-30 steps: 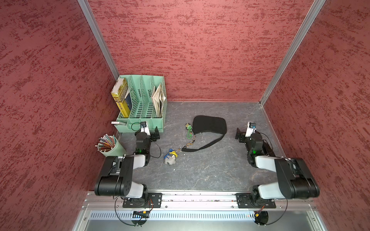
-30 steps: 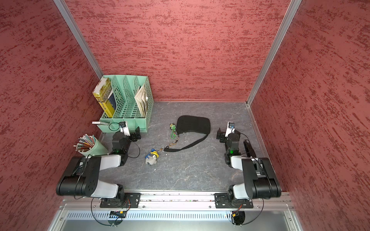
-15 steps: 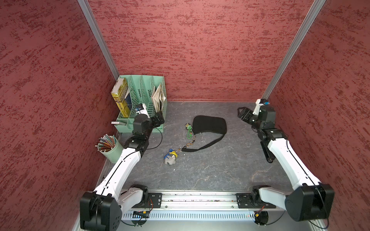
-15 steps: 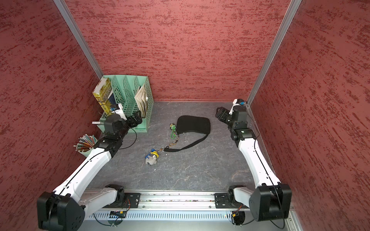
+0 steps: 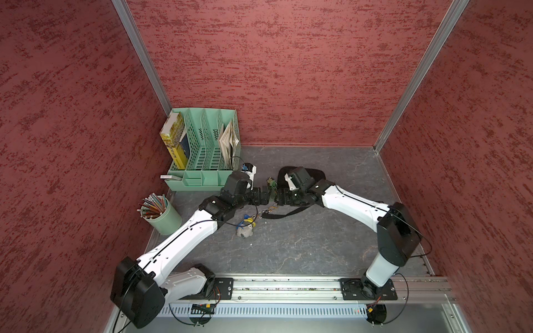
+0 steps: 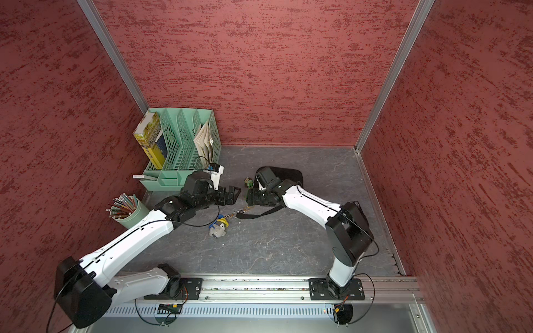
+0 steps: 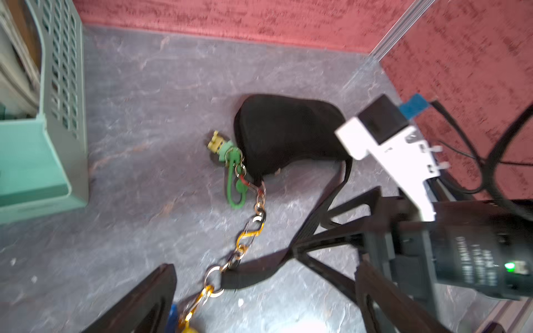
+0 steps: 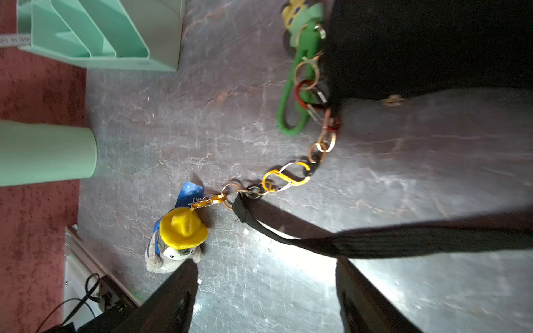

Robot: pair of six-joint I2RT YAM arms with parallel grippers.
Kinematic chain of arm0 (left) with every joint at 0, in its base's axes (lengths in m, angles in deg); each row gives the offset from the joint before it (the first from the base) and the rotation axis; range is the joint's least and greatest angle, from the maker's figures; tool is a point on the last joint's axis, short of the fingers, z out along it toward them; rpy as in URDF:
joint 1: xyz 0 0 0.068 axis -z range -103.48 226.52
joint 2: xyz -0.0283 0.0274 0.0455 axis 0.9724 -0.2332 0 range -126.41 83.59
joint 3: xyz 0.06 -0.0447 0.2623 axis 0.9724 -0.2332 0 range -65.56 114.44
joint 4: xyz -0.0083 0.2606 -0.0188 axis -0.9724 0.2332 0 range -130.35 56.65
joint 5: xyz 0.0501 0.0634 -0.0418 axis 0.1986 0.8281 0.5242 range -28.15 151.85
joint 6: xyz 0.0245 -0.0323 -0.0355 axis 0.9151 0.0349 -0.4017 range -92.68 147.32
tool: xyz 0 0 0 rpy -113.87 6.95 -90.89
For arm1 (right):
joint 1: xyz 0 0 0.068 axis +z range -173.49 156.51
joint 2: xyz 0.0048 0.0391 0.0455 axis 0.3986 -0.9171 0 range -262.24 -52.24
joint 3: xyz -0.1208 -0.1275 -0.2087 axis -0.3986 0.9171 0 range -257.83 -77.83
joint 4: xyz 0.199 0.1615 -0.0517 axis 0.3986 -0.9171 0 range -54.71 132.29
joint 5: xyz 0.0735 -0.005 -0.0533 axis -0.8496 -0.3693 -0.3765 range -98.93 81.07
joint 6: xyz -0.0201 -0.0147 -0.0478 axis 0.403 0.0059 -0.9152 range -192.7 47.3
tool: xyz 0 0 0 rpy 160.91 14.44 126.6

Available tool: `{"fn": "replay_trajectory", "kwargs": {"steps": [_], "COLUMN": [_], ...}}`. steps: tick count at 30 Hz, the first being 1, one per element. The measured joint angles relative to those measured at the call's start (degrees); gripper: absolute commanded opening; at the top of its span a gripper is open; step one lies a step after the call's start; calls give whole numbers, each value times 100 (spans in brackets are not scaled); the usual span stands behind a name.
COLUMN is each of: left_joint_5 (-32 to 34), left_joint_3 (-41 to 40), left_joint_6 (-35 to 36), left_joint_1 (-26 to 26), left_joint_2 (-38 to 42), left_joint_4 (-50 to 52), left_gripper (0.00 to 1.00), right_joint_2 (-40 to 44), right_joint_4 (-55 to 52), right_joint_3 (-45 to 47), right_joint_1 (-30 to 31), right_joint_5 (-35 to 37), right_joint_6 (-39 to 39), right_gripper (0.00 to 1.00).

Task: Remove the decoration from the bag
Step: Pick up the bag from the center of the board.

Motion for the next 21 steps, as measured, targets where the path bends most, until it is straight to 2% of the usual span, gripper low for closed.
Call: {"fn": "replay_trajectory", "kwargs": {"steps": [3, 10, 21], "left_joint_5": [-66, 114, -131], "left_joint_3": [0, 2, 393], "left_joint_6": [15, 109, 297], "left_joint_1": [11, 13, 13], "left_joint_2": [358, 1327, 1060], "left_joint_4": [304, 737, 1156], "left_gripper": [100, 100, 100], "right_joint_2": [-468, -1147, -1773], "right_joint_4": [-72, -595, -1434], "right_joint_3": [-219, -654, -1432], "right_joint_1": [238, 549, 772], "right_joint_5": [44, 297, 850], "right_joint_6": [-127, -160, -168], "right_gripper": [68, 68, 70]}}
